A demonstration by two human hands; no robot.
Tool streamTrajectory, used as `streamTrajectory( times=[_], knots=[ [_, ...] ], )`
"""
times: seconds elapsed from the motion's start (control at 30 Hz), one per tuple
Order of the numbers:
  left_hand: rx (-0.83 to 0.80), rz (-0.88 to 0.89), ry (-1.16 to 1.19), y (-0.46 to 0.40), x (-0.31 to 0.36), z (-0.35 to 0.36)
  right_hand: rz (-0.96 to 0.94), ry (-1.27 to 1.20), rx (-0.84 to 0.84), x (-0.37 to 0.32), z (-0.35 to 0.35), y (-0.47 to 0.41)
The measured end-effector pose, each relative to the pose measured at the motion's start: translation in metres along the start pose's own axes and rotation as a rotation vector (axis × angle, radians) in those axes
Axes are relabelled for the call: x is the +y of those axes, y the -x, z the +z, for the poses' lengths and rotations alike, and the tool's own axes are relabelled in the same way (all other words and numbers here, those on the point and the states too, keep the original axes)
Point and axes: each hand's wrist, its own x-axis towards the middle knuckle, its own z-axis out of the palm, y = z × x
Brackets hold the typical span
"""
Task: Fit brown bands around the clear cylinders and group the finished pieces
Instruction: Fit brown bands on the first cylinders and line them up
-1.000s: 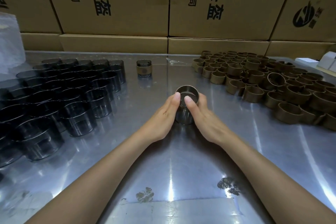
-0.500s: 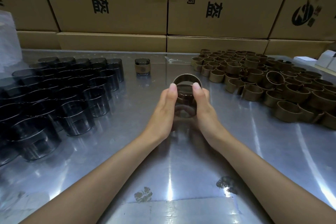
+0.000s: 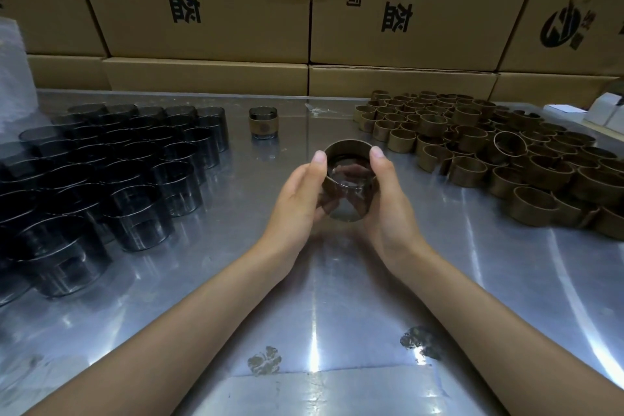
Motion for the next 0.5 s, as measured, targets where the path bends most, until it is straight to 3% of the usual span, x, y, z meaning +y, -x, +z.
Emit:
streamTrajectory(
  times=[0.13, 0.27, 0.37, 0.5],
  knots=[
    [-0.020, -0.019, 0.013, -0.002, 0.003, -0.004, 0.048, -0.173, -0.090, -0.006, -0.001, 0.000],
    [0.017, -0.008, -0.017, -0.007, 0.006, -0.010, 0.216, -0.198, -0.241, -0.016, -0.011, -0.002],
    [0.002, -0.023, -0.048, -0.009, 0.007, -0.016, 0.385, -0.180, -0.254, -0.020, -0.019, -0.003],
    [-0.111, -0.160, 0.014, -0.012, 0.012, -0.022, 0.408, -0.255, -0.259, -0.020, -0.022, -0.002]
  ],
)
